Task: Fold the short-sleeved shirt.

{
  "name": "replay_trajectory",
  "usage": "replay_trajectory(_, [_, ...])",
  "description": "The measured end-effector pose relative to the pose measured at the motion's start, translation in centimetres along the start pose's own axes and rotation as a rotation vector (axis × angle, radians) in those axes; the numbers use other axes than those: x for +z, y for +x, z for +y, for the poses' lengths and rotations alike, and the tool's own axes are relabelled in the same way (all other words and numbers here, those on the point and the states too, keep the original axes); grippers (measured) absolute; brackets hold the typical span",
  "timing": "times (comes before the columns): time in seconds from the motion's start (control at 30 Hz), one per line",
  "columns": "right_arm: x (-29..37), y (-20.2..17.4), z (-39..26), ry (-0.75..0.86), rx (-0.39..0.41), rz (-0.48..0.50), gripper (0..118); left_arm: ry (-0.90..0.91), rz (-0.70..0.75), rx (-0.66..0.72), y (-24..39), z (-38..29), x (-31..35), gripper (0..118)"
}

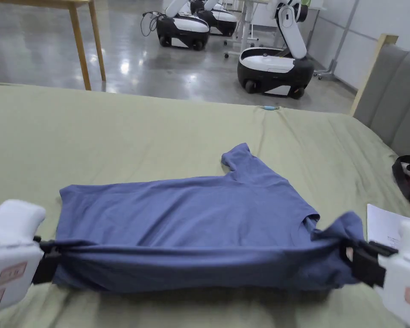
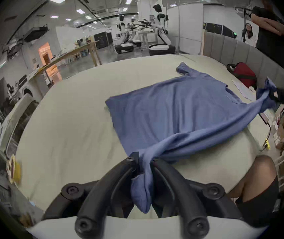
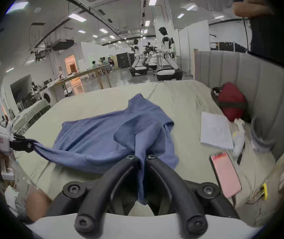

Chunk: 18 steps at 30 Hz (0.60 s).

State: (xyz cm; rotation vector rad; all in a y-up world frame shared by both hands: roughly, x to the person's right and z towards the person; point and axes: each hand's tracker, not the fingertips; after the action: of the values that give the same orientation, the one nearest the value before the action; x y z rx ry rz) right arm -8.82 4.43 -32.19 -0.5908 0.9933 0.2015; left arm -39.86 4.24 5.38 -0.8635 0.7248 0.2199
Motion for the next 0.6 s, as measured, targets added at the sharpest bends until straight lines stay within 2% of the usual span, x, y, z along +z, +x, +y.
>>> replay_trajectory(0.07, [-3.3,-0.2,2.6,-0.048,0.036,-0.001,6,-0.051,-0.003,-0.019,-0.6,2.6,-2.1,8])
replay_trajectory(0.17, [-9.2,0.1,5.2,-0.166,0.038,-0.022,6,-0.152,-0.028,-0.061,-1.1,5.4,-6.5,8])
replay_trajectory(0.3, [-17.5,0.3,6.3,-0.327,0.066,-0.085,6,-0.289,-0.042,-0.108,-1.2,7.1,-13.2,8])
replay_trajectory(0.37, [-20.3,-0.2,6.0,-0.380,0.108,-0.103,6,-0.343,-0.049,-0.116,-1.2,7.5,-16.1,8])
replay_trajectory(0.43, [-23.1,-0.6,5.6,-0.424,0.156,-0.133,6,-0.377,-0.061,-0.089,-1.5,7.6,-18.5,8])
replay_trajectory(0.5, [-25.3,-0.3,5.2,-0.451,0.151,-0.150,7,-0.395,-0.098,-0.008,-2.3,7.3,-20.3,8])
replay_trajectory(0.53, [-25.9,-0.2,5.2,-0.454,0.155,-0.148,11,-0.393,-0.112,0.022,-2.4,7.1,-20.5,9])
replay_trajectory(0.57, [-26.0,0.0,5.3,-0.446,0.149,-0.143,34,-0.365,-0.124,0.063,-2.9,6.8,-20.5,29])
replay_trajectory(0.6, [-25.7,0.2,5.5,-0.426,0.126,-0.136,63,-0.335,-0.123,0.101,-3.3,6.6,-20.1,64])
